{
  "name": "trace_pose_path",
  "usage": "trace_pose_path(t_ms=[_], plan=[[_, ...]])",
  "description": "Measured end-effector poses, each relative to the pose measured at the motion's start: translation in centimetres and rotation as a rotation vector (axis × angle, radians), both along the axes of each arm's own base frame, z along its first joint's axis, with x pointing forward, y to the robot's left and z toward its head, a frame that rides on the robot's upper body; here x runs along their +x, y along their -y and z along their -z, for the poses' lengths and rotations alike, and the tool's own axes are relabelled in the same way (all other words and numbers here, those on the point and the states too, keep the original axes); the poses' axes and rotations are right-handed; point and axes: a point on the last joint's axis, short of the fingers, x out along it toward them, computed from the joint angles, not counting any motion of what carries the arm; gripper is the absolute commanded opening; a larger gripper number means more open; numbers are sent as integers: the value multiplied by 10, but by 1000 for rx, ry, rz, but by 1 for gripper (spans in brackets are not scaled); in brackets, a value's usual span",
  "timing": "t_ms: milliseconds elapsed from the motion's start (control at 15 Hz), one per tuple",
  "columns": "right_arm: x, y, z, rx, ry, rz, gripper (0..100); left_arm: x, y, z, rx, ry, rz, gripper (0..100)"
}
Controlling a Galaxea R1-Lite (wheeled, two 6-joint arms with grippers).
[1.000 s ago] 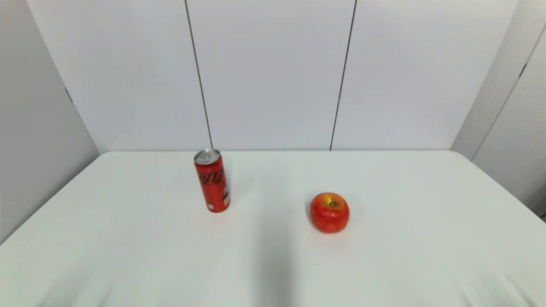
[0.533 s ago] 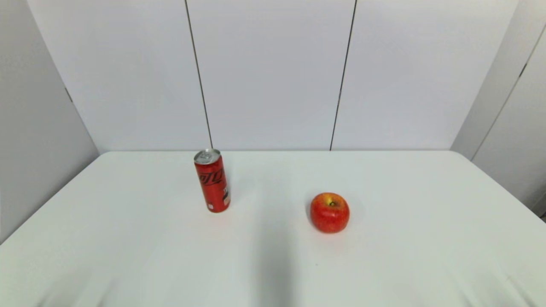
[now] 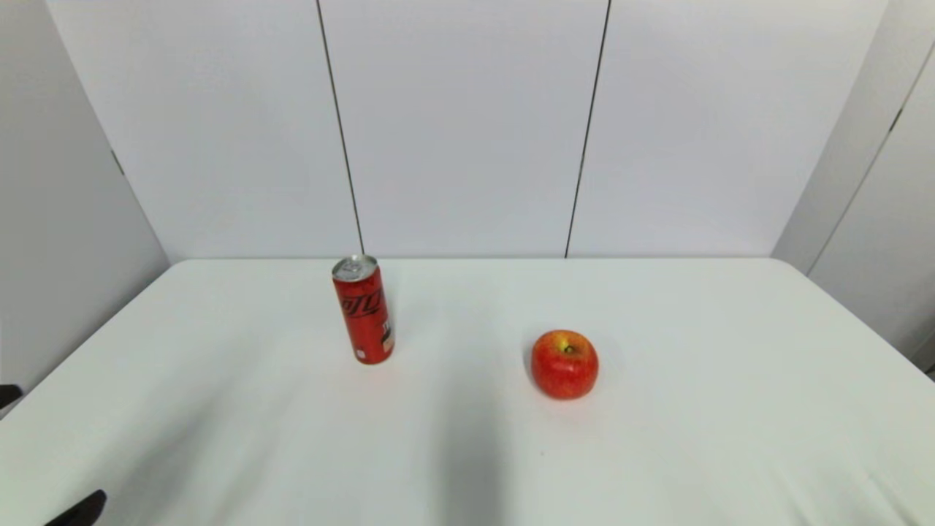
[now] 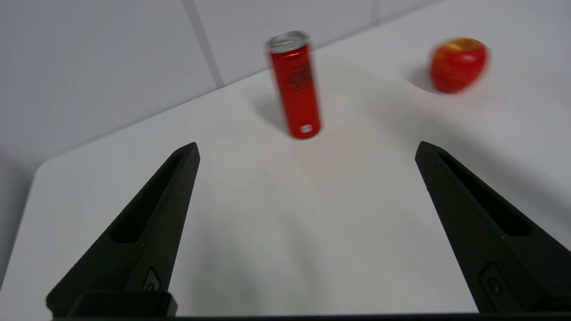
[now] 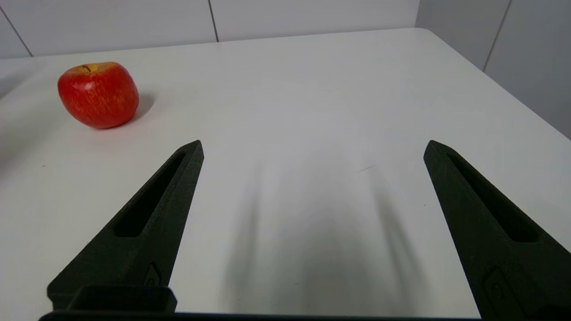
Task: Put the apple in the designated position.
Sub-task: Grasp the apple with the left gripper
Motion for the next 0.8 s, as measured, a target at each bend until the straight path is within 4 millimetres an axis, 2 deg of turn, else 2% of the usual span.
trace_pose_path(t_ms=[200,400,600,800], plan=[[0,0,0,0,0,0,100,36,10,-13,158,-10,288,100],[0,0,0,-1,0,0,100,78,25,-10,287,-11,544,100],[0,0,0,0,0,0,100,118,57,2,335,-90,767,100],[0,0,0,0,0,0,100,158,98,15,334,-215,900,100]])
